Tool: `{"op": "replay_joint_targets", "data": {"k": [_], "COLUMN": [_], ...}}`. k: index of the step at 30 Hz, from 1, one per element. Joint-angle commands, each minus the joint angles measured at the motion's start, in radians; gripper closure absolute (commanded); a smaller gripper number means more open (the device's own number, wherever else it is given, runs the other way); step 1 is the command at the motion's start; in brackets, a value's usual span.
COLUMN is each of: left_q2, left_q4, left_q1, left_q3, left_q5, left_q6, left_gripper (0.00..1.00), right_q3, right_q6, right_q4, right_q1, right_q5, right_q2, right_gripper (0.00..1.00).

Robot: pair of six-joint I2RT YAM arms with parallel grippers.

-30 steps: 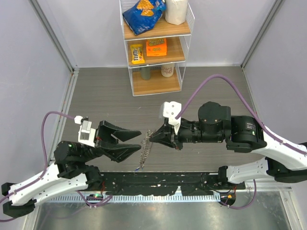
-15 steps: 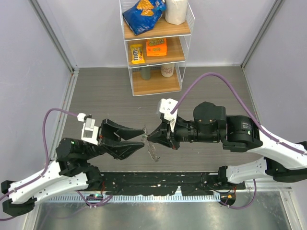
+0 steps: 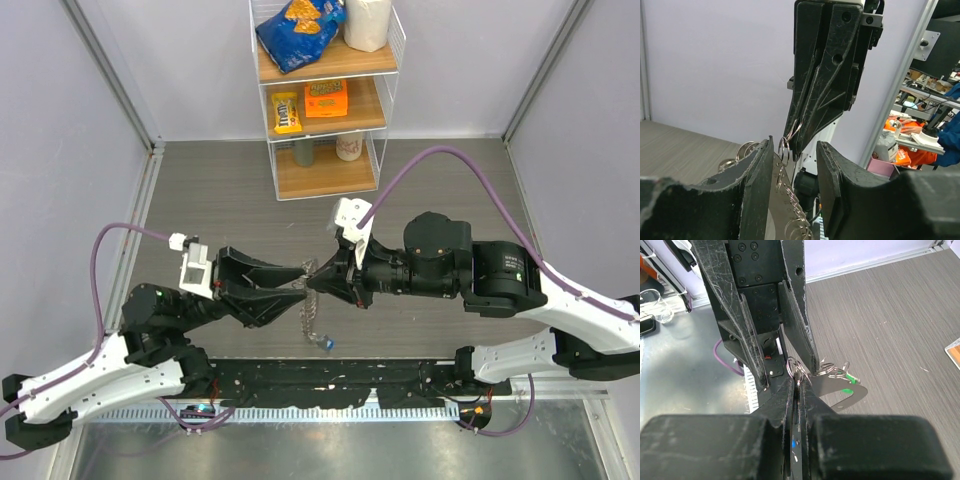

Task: Put the keys on the keyring

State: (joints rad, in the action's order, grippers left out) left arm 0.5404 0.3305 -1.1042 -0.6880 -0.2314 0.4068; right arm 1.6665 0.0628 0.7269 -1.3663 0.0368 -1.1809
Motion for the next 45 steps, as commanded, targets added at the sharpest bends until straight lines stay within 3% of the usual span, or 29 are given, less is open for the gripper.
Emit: {"op": "replay_joint_targets", "data": {"k": [1,15,20,26,31,45], "left_q2": [-0.029,-0.01,-0.003,0.0,0.01,-0.026], "left_q4": [-0.007,-0.016,-0.013,-0.008,-0.019,-0.015], "left_q1": [0.003,0.001,0.001,0.001,0.001,0.003], "left_q3": [-0.012,-0.027,-0.03,-0.036,-0.048,-0.028], "left_q5": [0.049,0.05,0.047,0.056,0.06,0.069], "left_q6": [-0.029,-0.049,-0.054,-0.057,-0.059,-0.086], "left_gripper": [0.55,0.61,0.76,0.79,1.0,1.0], "right_q3": [0.03,0.039,0.044,0.039,0.033,-0.036], "right_q6": [0.022,0.038,0.04,0.04,0.037,0.045], "right_q4": [-0.101,-0.116,-0.112,-0.106,-0.095,-0.101], "right_q1": [-0.004,-0.005,-0.007,-0.007,-0.01,-0.008], "right_q5": [0.025,-0.018,-0.021,-0.063,-0.069,-0.069], "right_q2": [0.018,0.004,-0.006,-0.01,-0.013,0.055], "right_gripper": [0.95,0.95,0.95,0.95,0.95,0.95]}}
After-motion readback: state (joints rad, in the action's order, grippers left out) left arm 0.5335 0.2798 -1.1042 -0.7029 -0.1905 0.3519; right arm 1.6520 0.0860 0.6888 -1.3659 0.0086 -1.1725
